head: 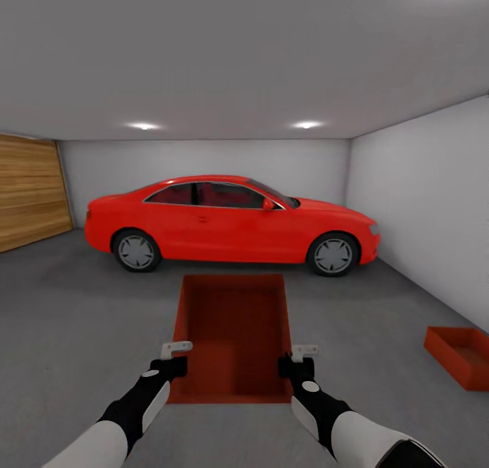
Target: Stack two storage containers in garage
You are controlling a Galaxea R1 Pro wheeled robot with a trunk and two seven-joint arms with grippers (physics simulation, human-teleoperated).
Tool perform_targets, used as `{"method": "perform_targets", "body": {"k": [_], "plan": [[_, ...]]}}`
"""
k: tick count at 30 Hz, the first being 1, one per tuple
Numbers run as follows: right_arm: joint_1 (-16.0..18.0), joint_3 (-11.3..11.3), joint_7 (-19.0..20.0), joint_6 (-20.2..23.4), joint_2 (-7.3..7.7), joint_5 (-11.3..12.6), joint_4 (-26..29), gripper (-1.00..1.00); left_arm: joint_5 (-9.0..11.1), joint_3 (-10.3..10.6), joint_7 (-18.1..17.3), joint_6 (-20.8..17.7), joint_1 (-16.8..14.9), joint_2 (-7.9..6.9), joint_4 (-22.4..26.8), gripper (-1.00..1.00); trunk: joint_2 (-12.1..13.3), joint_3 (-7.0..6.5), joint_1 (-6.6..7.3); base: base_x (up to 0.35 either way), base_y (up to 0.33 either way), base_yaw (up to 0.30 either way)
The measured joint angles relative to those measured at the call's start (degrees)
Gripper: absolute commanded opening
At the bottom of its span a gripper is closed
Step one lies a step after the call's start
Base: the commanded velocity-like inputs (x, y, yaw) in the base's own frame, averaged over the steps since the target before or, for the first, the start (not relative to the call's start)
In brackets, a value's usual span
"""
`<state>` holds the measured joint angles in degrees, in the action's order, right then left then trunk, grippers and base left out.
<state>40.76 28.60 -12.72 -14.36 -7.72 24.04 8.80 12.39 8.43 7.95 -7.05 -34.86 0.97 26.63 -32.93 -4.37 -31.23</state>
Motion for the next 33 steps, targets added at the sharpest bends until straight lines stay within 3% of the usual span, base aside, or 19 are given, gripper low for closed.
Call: {"method": "perform_targets", "body": {"k": [33], "plan": [[-0.01, 0.07, -0.05, 0.01, 0.01, 0.06, 0.08, -1.0, 0.0, 0.01, -0.01, 0.01, -0.01, -0.01, 0.04, -1.0, 0.0, 0.0, 0.0, 0.321, 0.02, -0.277]]}}
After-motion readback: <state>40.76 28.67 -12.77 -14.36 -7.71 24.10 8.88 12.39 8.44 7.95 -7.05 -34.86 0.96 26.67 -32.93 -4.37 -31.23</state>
